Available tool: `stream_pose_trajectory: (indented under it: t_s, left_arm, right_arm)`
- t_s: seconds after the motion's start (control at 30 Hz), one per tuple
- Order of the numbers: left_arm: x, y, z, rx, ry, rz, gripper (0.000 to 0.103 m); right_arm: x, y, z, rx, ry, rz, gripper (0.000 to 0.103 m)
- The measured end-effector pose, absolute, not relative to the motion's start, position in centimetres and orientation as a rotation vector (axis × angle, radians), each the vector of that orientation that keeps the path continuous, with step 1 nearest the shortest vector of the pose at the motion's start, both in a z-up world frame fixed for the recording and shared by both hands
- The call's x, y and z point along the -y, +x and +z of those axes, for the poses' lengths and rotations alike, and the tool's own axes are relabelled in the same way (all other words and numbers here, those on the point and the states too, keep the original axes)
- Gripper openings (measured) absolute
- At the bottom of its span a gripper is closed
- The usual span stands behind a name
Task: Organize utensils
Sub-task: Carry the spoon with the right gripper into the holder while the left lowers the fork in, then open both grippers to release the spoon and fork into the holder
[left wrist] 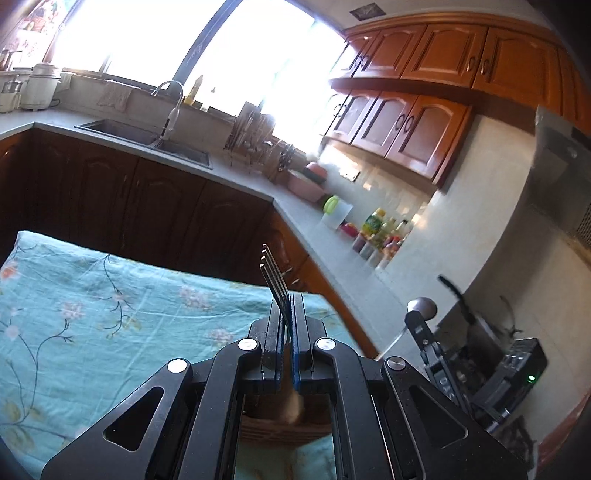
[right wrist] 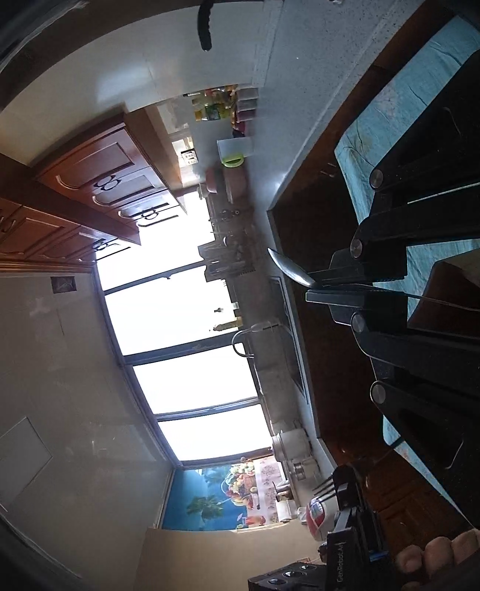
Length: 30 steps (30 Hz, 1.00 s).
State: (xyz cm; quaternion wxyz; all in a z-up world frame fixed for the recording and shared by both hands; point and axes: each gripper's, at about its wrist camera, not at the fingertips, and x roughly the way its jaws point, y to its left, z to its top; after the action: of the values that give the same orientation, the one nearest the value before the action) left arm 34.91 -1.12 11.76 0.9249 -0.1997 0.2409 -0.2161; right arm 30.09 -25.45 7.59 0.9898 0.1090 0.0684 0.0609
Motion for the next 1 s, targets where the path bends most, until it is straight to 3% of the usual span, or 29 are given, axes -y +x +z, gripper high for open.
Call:
stream_pose_trajectory:
  t_s: [0.47, 0.9, 0.97, 1.0]
  left_arm:
    - [2.7, 36.1, 5.7, -0.643, -0.324, -0.404, 0.003]
    - [2.6, 36.2, 5.8, -0.660, -0.338, -0.393, 0.003]
    - [2.6, 36.2, 5.9, -0.668, -0.341, -0.391, 0.009]
    - [2.6, 36.2, 6.0, -0.672, -0.348, -0.394, 0.021]
  right_arm:
    - [25.5, 30.0, 2.5, -0.339, 0.201, 0.240, 0.003]
    - [26.8, 30.8, 2.3, -0.430, 0.260, 0.275, 0.006]
    - [27.0, 30.8, 2.3, -0.438, 0.280, 0.275, 0.008]
    - [27.2, 30.7, 2.4, -0.437, 0.293, 0.272, 0.009]
